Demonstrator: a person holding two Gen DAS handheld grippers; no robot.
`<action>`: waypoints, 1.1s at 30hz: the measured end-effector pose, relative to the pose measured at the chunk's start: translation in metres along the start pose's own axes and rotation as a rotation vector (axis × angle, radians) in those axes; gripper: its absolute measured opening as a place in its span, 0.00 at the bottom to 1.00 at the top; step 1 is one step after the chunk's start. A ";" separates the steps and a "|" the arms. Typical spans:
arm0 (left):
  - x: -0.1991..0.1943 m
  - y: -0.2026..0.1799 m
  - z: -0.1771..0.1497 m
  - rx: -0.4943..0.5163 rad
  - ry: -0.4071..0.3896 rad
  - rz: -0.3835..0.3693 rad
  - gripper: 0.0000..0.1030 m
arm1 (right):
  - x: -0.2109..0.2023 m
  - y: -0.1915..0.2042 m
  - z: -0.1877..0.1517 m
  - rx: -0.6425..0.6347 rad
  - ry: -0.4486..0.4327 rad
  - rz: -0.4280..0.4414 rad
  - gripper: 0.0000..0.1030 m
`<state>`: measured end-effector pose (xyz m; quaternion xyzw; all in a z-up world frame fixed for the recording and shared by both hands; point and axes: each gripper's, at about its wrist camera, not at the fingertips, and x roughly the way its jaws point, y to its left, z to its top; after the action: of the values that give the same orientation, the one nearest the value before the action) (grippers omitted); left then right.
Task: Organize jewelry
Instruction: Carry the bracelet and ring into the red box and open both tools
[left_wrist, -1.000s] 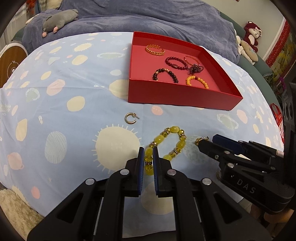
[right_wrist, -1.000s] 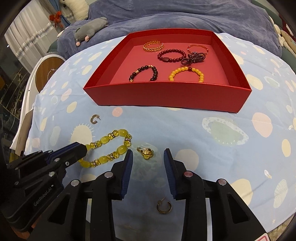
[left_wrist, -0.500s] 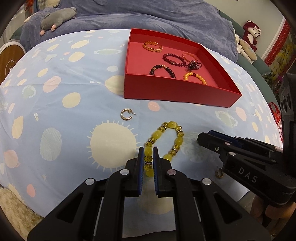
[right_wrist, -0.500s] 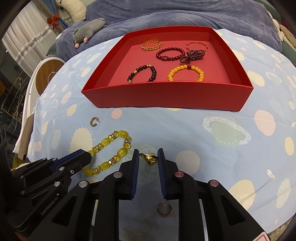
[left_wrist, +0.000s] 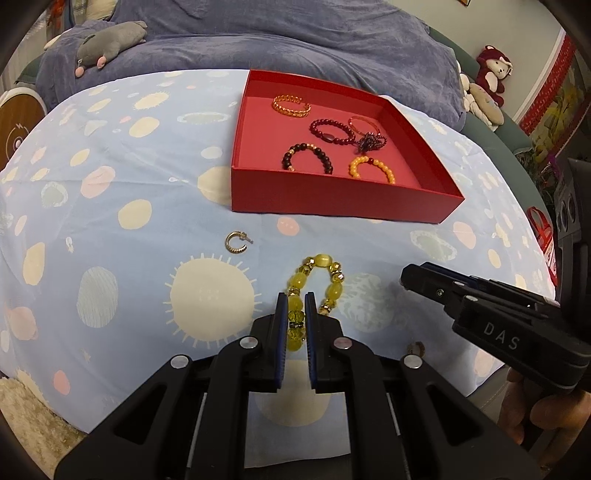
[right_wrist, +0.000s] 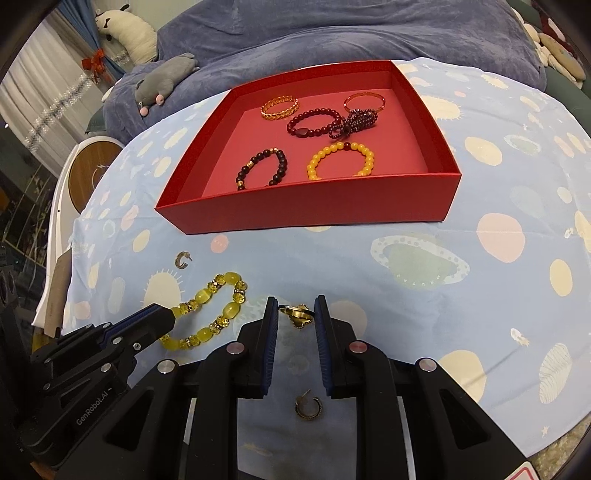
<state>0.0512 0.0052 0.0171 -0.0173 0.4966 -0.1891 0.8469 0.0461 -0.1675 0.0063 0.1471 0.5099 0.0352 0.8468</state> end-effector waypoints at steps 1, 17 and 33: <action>-0.003 -0.001 0.002 -0.002 -0.007 -0.006 0.09 | -0.003 -0.001 0.000 0.002 -0.005 0.001 0.18; -0.072 -0.032 0.048 0.037 -0.085 -0.102 0.09 | -0.054 -0.007 0.011 0.018 -0.081 0.029 0.18; -0.046 -0.059 0.155 0.110 -0.196 -0.067 0.09 | -0.051 -0.018 0.103 -0.014 -0.177 -0.008 0.18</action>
<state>0.1453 -0.0587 0.1465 -0.0059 0.3993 -0.2416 0.8844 0.1101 -0.2171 0.0902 0.1416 0.4336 0.0221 0.8896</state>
